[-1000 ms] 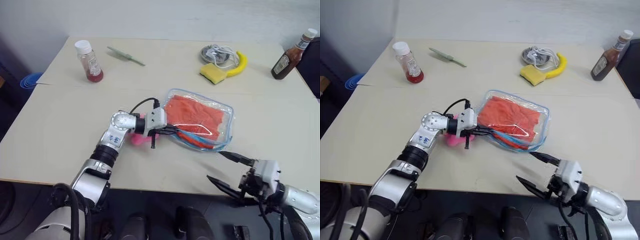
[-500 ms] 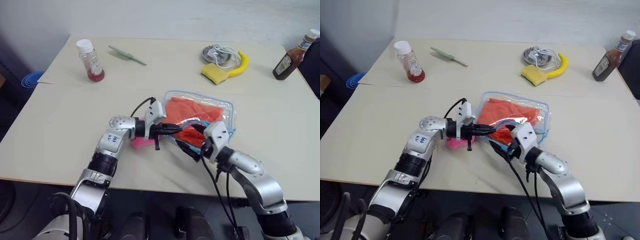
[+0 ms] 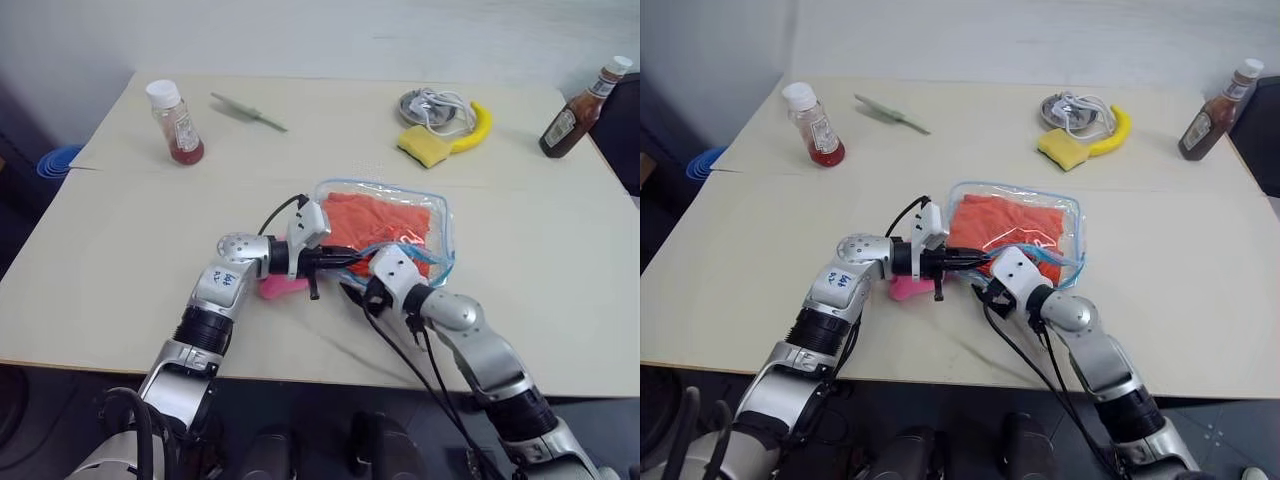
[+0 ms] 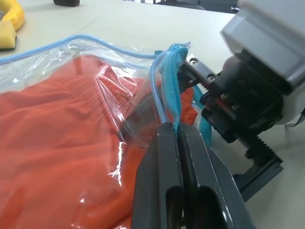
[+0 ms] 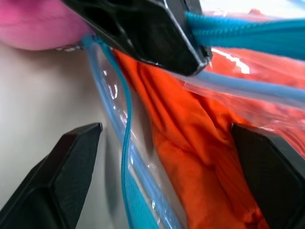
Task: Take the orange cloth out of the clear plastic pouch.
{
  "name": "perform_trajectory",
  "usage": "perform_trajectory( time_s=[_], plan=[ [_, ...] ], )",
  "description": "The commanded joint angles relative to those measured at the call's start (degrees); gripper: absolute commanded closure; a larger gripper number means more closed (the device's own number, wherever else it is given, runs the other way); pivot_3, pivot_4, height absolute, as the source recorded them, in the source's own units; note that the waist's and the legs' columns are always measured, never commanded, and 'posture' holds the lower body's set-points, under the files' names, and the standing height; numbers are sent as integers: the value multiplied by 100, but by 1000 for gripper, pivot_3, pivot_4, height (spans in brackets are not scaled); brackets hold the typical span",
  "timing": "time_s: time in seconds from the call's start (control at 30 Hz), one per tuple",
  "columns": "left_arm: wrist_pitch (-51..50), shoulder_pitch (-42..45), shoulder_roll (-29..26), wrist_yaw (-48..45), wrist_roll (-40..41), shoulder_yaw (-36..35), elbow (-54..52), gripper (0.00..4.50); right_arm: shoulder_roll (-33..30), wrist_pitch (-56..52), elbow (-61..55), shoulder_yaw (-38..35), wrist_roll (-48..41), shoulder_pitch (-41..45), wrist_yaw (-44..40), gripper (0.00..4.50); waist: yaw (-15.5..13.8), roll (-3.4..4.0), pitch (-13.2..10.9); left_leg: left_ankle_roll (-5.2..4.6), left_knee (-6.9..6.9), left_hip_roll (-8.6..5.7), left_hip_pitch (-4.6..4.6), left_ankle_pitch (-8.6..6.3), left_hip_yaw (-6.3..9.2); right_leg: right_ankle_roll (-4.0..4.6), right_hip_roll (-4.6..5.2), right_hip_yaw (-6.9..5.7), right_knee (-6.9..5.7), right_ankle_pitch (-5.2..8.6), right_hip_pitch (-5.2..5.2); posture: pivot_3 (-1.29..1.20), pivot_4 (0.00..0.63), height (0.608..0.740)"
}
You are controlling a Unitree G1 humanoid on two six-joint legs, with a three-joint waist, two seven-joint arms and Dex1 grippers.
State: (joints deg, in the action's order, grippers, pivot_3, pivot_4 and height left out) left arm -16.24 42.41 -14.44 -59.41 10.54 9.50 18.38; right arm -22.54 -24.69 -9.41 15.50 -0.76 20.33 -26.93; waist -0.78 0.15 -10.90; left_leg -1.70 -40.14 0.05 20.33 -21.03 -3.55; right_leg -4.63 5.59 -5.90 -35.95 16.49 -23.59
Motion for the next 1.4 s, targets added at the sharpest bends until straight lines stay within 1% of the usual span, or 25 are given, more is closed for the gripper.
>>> perform_trajectory(
  time_s=[0.03, 0.13, 0.23, 0.3, 0.4, 0.5, 0.6, 0.73, 0.8, 0.87, 0.93, 1.0, 1.1, 1.13, 1.2, 1.27, 1.4],
  plan=[
    [69, 100, 26, 9, 123, -36, -189, 4483, 442, -314, 148, -374, -393, 55, 103, 0, 14, -3, 3, 1, 0, 3, 0, 0, 1, 0, 2, 0, 0, 0, 1, 0, 150, 740],
    [80, 100, -9, 46, 118, -69, -189, 4483, 656, -318, -361, -709, -1263, -161, -488, 0, 41, -3, 2, 2, 1, 3, 2, 1, 1, 0, 1, 1, 0, 0, -1, 0, 150, 740],
    [98, 93, -61, 85, 111, -106, -162, 4483, 593, -360, -678, -965, -1768, -451, -825, 0, 52, -3, 2, 1, 2, 0, 7, 1, 9, 0, 1, -1, 3, 0, -1, 0, 150, 740],
    [110, 75, -80, 110, 107, -100, -169, 4483, 534, -403, -770, -1133, -1949, -594, -870, 0, 58, -3, 2, 1, 2, -2, 7, 1, 9, 0, 2, -1, 4, 0, -1, 0, 150, 740],
    [103, 53, -90, 140, 124, -110, -192, 4483, 552, -512, -776, -1358, -2037, -684, -653, 0, 68, -3, 2, 1, 2, -1, 7, 1, 10, 0, 6, 0, 3, 0, -1, 0, 150, 740],
    [100, 0, -99, 161, 133, -91, -255, 4483, 576, -356, -630, -1359, -1753, -653, -364, 0, 82, -3, 2, 1, 2, 0, 7, 0, 9, 0, 8, 1, 3, 0, -2, 0, 150, 740],
    [106, -52, -87, 171, 132, -58, -333, 4483, 775, -211, -477, -1325, -1467, -529, 112, 0, 90, -3, 2, 2, 3, 3, 7, 1, 8, 0, 9, 3, 2, 0, -3, 0, 150, 740],
    [103, -65, -77, 174, 145, -44, -364, 4483, 954, -124, -399, -1023, -1126, -494, 368, 0, 88, -3, 2, 4, 4, 3, 7, 2, 5, 0, 9, 6, 1, 0, -7, 0, 150, 740],
    [116, -72, -65, 172, 147, -35, -369, 4483, 879, 4, -363, -700, -832, -495, 319, 0, 88, -3, 2, 4, 4, 2, 7, 2, 5, 0, 9, 6, 1, 0, -7, 0, 150, 740],
    [130, -54, -46, 171, 148, -31, -350, 4483, 585, 194, -291, -285, -340, -416, 186, 0, 89, -3, 2, 4, 4, 1, 7, 2, 4, 0, 7, 6, 2, 0, -7, 0, 150, 740],
    [144, -18, -24, 171, 147, -32, -314, 4483, 329, 455, -144, -26, 113, -253, 175, 0, 90, -3, 2, 4, 4, -1, 7, 2, 4, 0, 6, 6, 3, 0, -7, 0, 150, 740],
    [160, 7, -10, 166, 145, -34, -289, 4483, 225, 648, 24, 73, 400, -102, 290, 0, 87, -3, 2, 4, 4, -2, 8, 2, 3, 0, 6, 6, 3, 0, -7, 0, 150, 740],
    [186, 60, 16, 159, 143, -35, -239, 4483, 469, 594, 272, -108, 448, 94, 609, 0, 87, -4, 2, 4, 4, 0, 7, 2, 4, 0, 9, 5, 3, 0, -7, 0, 150, 740],
    [187, 69, 25, 162, 141, -34, -231, 4483, 541, 597, 304, -165, 397, 110, 627, 0, 88, -4, 2, 4, 4, 2, 8, 2, 5, 0, 10, 4, 4, 0, -6, 0, 150, 740],
    [187, 75, 24, 161, 141, -36, -235, 4483, 937, 450, 129, -419, -346, -13, 356, 0, 88, -3, 2, 4, 5, 1, 8, 2, 5, 0, 9, 4, 4, 0, -7, 0, 150, 740],
    [184, 62, 1, 164, 142, -51, -249, 4483, 1199, 301, -207, -674, -1147, -235, -49, 0, 87, -3, 2, 4, 6, 4, 8, 2, 7, 0, 8, 3, 5, 0, -7, 0, 150, 740],
    [184, 39, -24, 193, 136, -75, -267, 4483, 1218, 139, -541, -972, -1715, -553, -295, 0, 84, -3, 2, 4, 5, 2, 10, 2, 7, 0, 7, 3, 5, 0, -6, 0, 150, 740]
  ],
)
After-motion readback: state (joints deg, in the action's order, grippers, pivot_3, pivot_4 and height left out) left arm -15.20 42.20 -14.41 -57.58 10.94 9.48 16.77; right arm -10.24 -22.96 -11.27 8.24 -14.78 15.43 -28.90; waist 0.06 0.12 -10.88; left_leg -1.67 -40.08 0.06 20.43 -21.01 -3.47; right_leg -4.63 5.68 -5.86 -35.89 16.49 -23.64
